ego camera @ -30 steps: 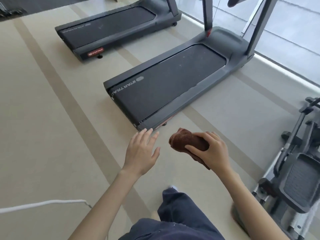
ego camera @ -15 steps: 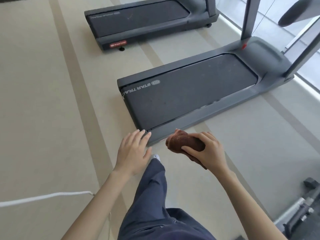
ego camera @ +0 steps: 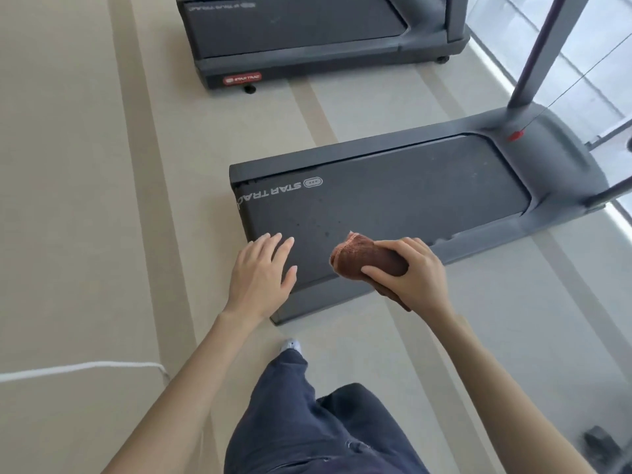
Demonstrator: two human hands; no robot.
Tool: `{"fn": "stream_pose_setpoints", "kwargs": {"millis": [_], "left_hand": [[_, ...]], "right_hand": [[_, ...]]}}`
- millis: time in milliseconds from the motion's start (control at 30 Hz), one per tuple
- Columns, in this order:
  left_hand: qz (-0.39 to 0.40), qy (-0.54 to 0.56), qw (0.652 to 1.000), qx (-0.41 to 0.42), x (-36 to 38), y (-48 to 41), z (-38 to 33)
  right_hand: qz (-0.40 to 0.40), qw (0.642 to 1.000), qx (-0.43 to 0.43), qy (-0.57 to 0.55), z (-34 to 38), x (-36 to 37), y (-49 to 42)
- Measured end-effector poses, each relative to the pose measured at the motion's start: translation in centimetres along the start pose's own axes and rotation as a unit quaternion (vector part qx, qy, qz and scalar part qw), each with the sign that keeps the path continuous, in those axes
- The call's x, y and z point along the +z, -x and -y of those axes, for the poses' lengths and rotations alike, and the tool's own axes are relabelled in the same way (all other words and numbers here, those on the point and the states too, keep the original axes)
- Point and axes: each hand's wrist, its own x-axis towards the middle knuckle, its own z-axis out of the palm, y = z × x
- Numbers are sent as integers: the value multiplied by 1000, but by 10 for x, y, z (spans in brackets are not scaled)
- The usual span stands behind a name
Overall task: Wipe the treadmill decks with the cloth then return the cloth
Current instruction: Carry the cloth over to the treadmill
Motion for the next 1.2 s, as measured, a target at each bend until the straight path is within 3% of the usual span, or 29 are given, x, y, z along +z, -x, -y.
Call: {"fn": "stream_pose_setpoints", "kwargs": {"millis": [200,667,900,1200], "left_hand": [[20,4,999,-25,31,-47,-9],[41,22,974,-224,156,-129,-50],[75,49,951,-295,308,-171,-18],[137,-28,961,-238,533,-193,78]], "right_hand": [[67,996,-49,18,-39,22,-56],[204,975,-81,-38,-168,83,-184],[183,980,-39,-63,-256,215,-204],[150,985,-34,-78,-400,432,-192]]}}
